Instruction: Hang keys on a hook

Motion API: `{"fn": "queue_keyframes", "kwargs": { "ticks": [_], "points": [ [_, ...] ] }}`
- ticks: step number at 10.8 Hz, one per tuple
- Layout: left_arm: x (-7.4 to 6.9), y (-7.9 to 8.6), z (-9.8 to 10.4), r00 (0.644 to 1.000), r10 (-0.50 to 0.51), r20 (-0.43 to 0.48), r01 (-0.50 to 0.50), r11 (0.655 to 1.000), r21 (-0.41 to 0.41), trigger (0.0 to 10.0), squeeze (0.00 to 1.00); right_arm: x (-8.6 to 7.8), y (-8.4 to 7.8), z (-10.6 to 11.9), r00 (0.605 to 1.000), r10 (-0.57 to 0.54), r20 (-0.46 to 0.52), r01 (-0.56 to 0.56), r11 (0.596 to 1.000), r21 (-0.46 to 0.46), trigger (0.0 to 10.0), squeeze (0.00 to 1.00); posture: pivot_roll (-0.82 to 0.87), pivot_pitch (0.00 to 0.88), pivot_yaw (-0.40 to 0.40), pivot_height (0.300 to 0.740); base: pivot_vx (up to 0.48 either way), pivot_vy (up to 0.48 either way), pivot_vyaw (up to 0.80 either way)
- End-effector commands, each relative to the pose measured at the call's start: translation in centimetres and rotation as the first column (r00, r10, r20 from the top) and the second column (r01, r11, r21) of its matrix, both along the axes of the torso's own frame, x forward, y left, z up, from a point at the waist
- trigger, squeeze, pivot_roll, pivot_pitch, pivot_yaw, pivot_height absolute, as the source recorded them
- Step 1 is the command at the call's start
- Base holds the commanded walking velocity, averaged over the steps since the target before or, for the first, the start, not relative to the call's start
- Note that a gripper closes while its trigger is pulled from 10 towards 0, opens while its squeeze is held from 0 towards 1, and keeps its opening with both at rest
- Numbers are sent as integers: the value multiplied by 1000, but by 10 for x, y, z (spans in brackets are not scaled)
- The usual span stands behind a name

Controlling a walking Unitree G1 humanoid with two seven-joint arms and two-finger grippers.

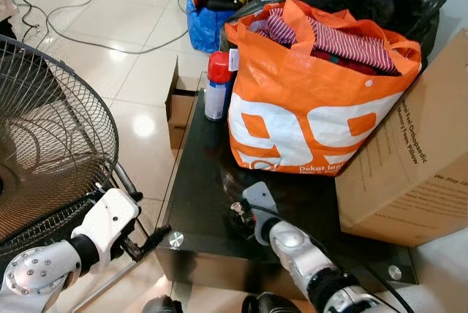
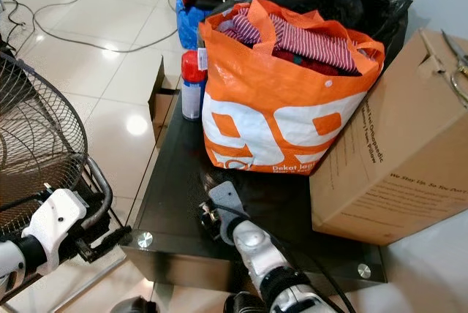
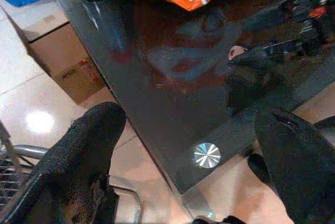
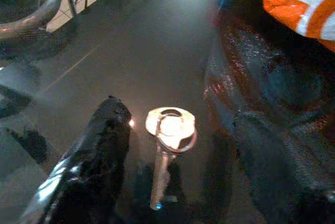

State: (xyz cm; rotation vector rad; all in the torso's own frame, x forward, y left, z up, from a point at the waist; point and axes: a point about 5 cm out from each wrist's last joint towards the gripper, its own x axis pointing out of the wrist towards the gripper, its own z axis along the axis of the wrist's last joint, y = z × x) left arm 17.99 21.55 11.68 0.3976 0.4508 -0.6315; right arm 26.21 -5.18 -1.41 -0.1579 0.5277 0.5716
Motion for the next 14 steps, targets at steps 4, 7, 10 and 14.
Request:
{"fn": "queue_keyframes", "kwargs": {
  "ticks": [4,7,10,14],
  "points": [
    [-5,-9,1,999,-42,-23,42,999,-17,10000,0,-3,-6,-7,1000,-9,-19,9,1000,-27,0,0,44,147,-104,732,0,0,0],
    [-5,-12,0,998,-49,-33,48,998,-27,10000,0,-3,-9,-8,1000,-13,-20,12,999,-47,0,0,36,147,-107,732,0,0,0],
    [-5,-15,-2,998,-55,-39,53,998,-33,10000,0,-3,-13,-10,999,-24,-21,22,998,-53,0,0,29,141,-109,732,0,0,0],
    [-3,-18,-4,997,-66,-40,65,997,-40,10000,4,-3,-20,-10,1000,-27,-13,26,998,-56,0,0,23,137,-109,732,0,0,0]
  ]
}}
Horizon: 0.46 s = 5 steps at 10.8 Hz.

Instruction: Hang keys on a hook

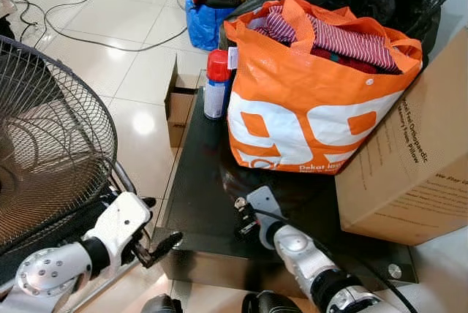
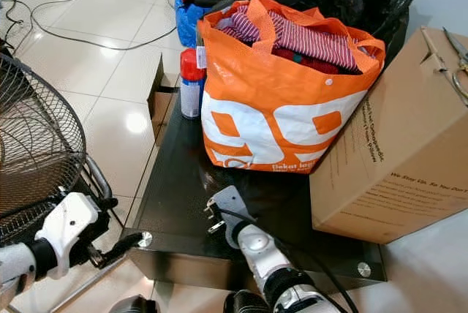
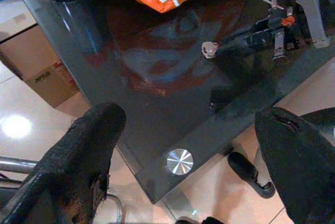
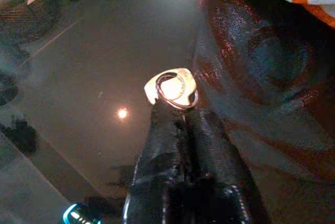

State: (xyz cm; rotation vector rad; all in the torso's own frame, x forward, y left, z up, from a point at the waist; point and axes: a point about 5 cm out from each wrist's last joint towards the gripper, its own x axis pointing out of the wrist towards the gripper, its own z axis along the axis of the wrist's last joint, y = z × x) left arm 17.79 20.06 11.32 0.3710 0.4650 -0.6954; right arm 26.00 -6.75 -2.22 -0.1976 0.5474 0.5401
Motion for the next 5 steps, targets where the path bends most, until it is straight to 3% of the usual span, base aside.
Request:
{"fn": "queue_keyframes", "kwargs": {
  "ticks": [1,2,5],
  "points": [
    [-1,-4,-1,1000,-15,-5,15,1000,-12,10000,0,0,-8,-2,1000,-6,-4,6,1000,-6,0,0,21,132,-110,732,0,0,0],
    [-1,-5,-1,1000,-15,-3,15,1000,-14,10000,4,0,-11,-1,1000,-1,4,1,1000,-1,0,0,18,127,-113,732,0,0,0],
    [2,-10,-2,1000,-15,5,15,999,-28,10000,4,-9,-40,5,998,48,48,-52,996,79,0,0,7,119,-120,732,0,0,0]
  ]
}}
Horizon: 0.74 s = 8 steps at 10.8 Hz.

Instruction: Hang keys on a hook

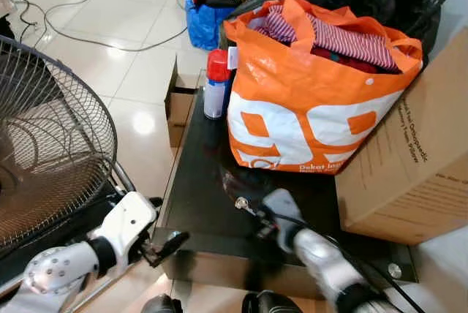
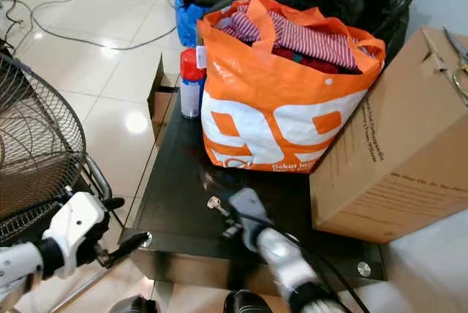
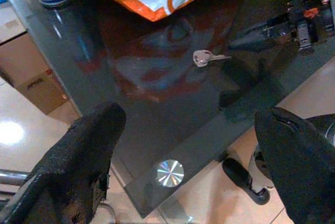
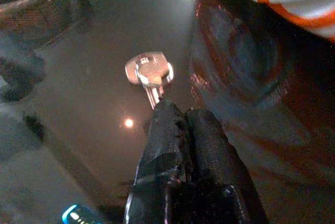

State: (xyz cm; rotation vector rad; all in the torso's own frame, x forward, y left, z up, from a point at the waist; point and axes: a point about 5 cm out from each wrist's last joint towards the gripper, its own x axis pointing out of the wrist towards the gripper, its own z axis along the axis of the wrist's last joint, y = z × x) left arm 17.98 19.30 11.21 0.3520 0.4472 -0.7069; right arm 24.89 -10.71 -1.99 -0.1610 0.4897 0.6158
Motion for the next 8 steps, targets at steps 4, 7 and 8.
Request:
{"fn": "queue_keyframes", "kwargs": {
  "ticks": [4,7,8],
  "points": [
    [0,-4,-1,1000,-18,-4,18,1000,-5,10000,0,4,1,9,999,15,29,-15,1000,22,10000,1000,16,130,-108,732,0,0,0],
    [0,3,3,1000,-19,-1,19,1000,15,10000,0,12,25,6,1000,8,9,-7,1000,-27,10000,1000,32,139,-99,732,0,0,0],
    [-1,5,4,1000,-20,-3,20,1000,21,10000,0,13,31,6,1000,10,-4,-10,999,-36,10000,1000,36,141,-97,732,0,0,0]
  ]
}}
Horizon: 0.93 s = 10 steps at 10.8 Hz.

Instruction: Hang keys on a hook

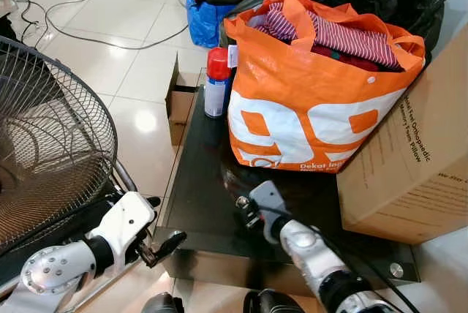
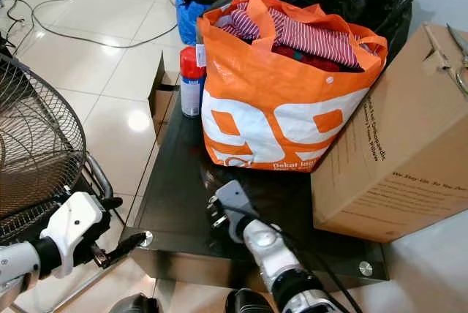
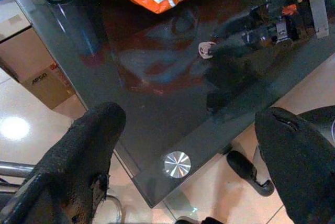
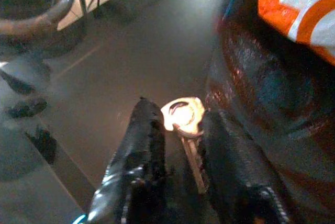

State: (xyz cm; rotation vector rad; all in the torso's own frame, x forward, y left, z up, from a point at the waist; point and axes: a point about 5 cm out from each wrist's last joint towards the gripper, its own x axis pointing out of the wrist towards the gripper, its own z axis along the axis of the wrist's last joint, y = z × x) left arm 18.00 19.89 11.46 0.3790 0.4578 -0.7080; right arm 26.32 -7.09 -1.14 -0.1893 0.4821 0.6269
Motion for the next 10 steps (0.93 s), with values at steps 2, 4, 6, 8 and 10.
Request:
{"fn": "queue_keyframes", "kwargs": {
  "ticks": [2,4,6,8,10],
  "points": [
    [-3,0,3,1000,-15,-3,15,1000,-2,10000,0,1,0,-5,1000,-19,-24,17,997,-73,10000,1000,39,149,-93,732,0,0,0],
    [-5,2,5,1000,-18,-11,18,1000,4,10000,0,4,5,-6,999,-34,-31,30,994,-102,10000,0,48,166,-89,732,0,0,0],
    [-7,5,6,1000,-17,-20,18,1000,10,10000,0,-3,8,-15,996,-2,-94,-14,985,-174,10000,0,49,173,-85,732,0,0,0],
    [-7,5,6,1000,-19,-24,19,1000,13,10000,0,-8,2,-23,984,-63,-167,27,977,-210,6824,0,51,176,-82,732,0,0,0],
    [-6,5,6,999,-25,-28,25,1000,11,10000,0,-9,-3,-25,978,-85,-191,44,977,-210,0,0,44,178,-78,732,0,0,0]
  ]
}}
